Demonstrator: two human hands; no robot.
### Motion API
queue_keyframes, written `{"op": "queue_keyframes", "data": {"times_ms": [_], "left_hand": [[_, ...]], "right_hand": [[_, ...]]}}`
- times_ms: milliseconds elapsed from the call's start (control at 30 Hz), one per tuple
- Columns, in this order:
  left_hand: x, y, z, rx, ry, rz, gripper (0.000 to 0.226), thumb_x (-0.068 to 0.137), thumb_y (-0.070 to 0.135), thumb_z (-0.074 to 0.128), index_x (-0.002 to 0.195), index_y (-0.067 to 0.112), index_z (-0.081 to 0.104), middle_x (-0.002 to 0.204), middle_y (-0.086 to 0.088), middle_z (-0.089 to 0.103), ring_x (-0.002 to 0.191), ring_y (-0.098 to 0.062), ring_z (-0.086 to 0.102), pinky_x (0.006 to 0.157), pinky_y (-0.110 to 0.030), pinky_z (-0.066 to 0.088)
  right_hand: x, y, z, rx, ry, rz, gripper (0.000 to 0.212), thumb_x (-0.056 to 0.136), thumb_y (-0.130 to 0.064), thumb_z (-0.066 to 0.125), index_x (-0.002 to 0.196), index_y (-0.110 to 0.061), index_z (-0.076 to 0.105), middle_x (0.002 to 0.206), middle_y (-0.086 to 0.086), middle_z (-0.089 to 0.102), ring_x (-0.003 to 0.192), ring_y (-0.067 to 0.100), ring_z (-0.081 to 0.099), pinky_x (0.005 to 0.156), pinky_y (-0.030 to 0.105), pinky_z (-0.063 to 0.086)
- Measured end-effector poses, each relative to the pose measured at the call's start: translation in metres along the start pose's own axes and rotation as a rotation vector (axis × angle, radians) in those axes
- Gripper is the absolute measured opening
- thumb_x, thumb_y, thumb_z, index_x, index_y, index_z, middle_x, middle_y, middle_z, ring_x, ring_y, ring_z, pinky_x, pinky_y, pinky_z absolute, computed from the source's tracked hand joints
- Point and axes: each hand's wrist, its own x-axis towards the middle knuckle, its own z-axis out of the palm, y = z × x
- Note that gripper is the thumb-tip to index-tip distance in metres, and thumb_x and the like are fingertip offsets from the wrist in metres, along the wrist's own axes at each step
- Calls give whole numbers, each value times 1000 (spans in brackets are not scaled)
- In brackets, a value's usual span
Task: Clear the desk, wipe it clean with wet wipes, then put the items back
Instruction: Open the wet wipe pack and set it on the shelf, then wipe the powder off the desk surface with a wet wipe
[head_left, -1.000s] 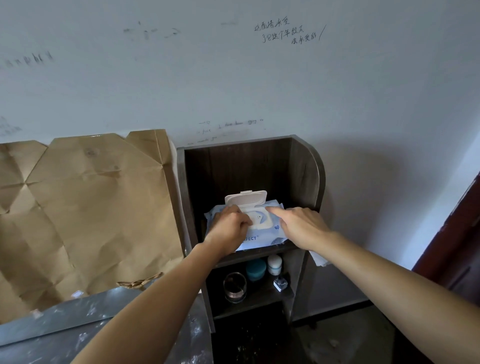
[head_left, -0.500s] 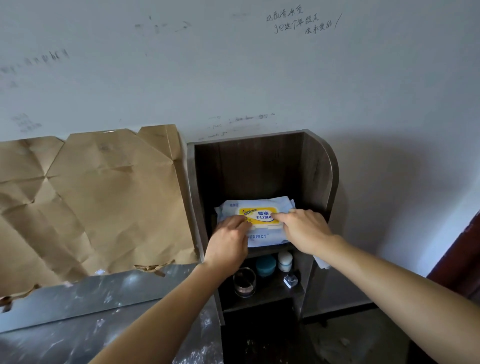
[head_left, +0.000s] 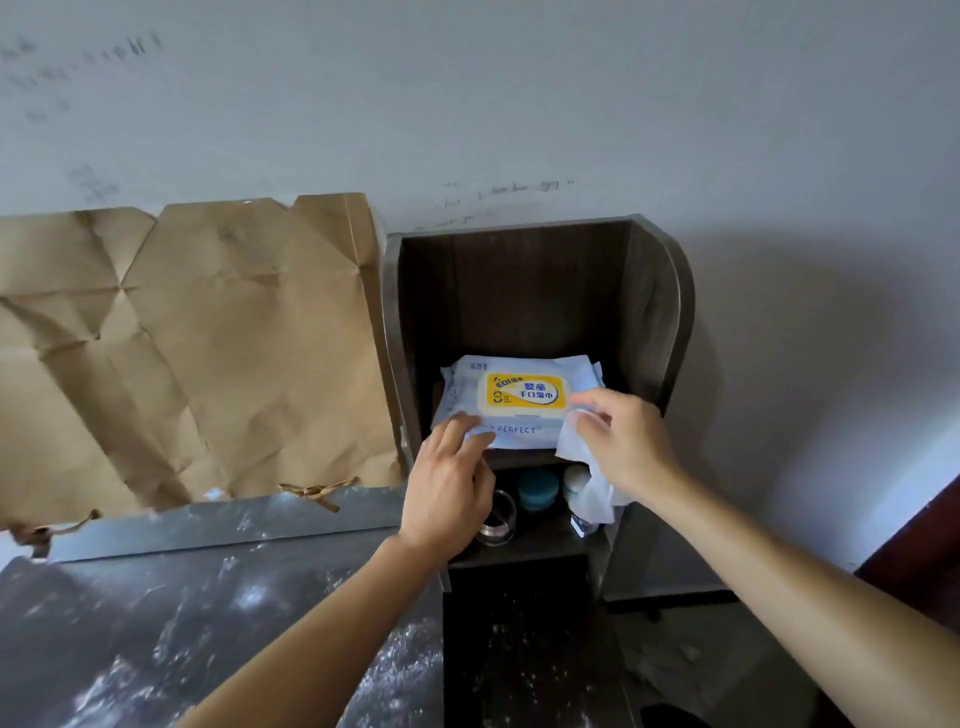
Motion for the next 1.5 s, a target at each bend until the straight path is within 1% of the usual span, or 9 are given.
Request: {"op": "queue_keyframes", "data": {"times_ms": [100,267,433,833,967,1100,1233,1333,1500], "left_hand": [[-52,3,-2,-162,9,-198,29,85,20,50,106,10,67,109,1,61,102,-14,53,87,-24,43],[-128,12,-33,-693,-174,-739,18,88,25,55,96,25,71,98,9,69,92,-6,65,76,-15,48],[-194,-10,-72,-1054,-330,-1138,28,80,36,65,90,10,66,89,-7,71,83,-20,64,75,-29,47],[-331,-145,-244,-860,272,-1284,16,76,8,61,63,8,51,68,-9,47,68,-20,45,67,-31,36],[-361,-184,-288,-715,290,-1263,22,71,22,56,65,2,51,71,-9,43,69,-21,41,68,-33,32],[-377,-222,-312,-666,244,-1262,18,84,10,54,68,4,59,68,-7,54,70,-18,52,68,-31,40],[-379,-263,-327,-865,395,-1271,16,80,4,45,77,-8,54,85,-16,70,75,-32,62,71,-39,47],[-379,-295,-336,-1074,542,-1423,10,81,7,46,78,2,54,77,-17,60,66,-27,55,64,-35,40],[-394,-367,-343,-1217,611,-1603,13,83,11,48,83,5,59,86,-16,61,74,-30,59,74,-40,41]], "right_hand": [[-28,-15,16,415,-73,153,9,88,-16,64,86,-19,73,80,-3,70,69,0,59,64,11,44],[-67,-32,89,690,-301,471,13,90,-17,62,83,-9,69,78,3,61,74,12,52,65,23,40],[-105,-71,150,949,-495,820,12,91,-16,60,83,-13,68,79,5,67,70,18,64,64,30,51],[-188,-197,315,760,-684,793,9,97,-17,50,96,-14,58,69,5,68,55,18,66,53,27,51],[-213,-239,360,802,-785,844,17,98,-25,49,96,-11,58,74,11,72,64,23,69,62,33,52],[-238,-268,393,628,-1095,608,26,90,-29,61,110,-12,60,102,14,70,85,23,66,70,34,51],[-249,-283,436,559,-1183,543,36,88,-36,63,119,-19,57,112,7,66,94,17,64,70,31,47],[-243,-289,474,660,-1343,608,55,77,-56,65,124,-29,53,119,-1,66,110,17,61,77,33,46],[-226,-309,541,777,-1520,653,62,80,-53,64,124,-10,59,116,12,64,101,26,60,80,35,49]]}}
